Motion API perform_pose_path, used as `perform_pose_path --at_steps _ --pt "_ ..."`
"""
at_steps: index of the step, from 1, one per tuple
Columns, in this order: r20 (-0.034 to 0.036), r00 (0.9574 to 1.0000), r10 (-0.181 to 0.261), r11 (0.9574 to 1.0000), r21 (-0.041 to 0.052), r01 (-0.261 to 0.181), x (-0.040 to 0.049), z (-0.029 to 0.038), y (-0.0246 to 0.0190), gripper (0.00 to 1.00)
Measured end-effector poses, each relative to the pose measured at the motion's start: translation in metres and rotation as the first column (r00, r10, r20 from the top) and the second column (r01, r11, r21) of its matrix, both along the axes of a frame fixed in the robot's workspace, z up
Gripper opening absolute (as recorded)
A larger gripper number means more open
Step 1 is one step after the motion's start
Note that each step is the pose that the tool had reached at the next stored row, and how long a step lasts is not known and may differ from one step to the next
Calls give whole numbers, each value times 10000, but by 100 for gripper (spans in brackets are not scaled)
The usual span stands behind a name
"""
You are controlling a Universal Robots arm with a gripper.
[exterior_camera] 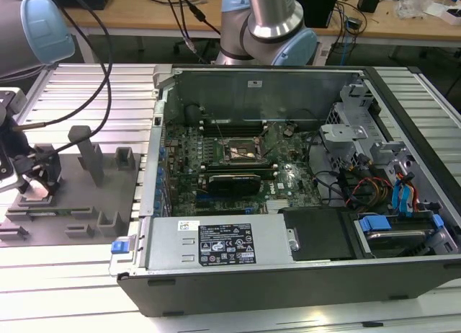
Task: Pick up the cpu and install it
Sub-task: 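Pick up the cpu and move it towards the insertion slot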
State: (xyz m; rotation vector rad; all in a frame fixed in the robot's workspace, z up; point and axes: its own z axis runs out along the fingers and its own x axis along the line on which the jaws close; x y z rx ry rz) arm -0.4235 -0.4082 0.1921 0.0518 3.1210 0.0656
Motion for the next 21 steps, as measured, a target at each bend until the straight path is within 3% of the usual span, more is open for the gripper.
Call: perform_pose_path --at_steps 3,4,7,12,21 --pt "3 10000 0 10000 1 0 1 105 0 55" --pt "3 10000 0 10000 2 0 1 173 0 55" --pt "4 10000 0 10000 2 0 1 236 1 55" --pt "4 10000 1 10000 2 -1 1 406 1 55" --pt "3 10000 1 10000 1 -1 1 541 1 55"
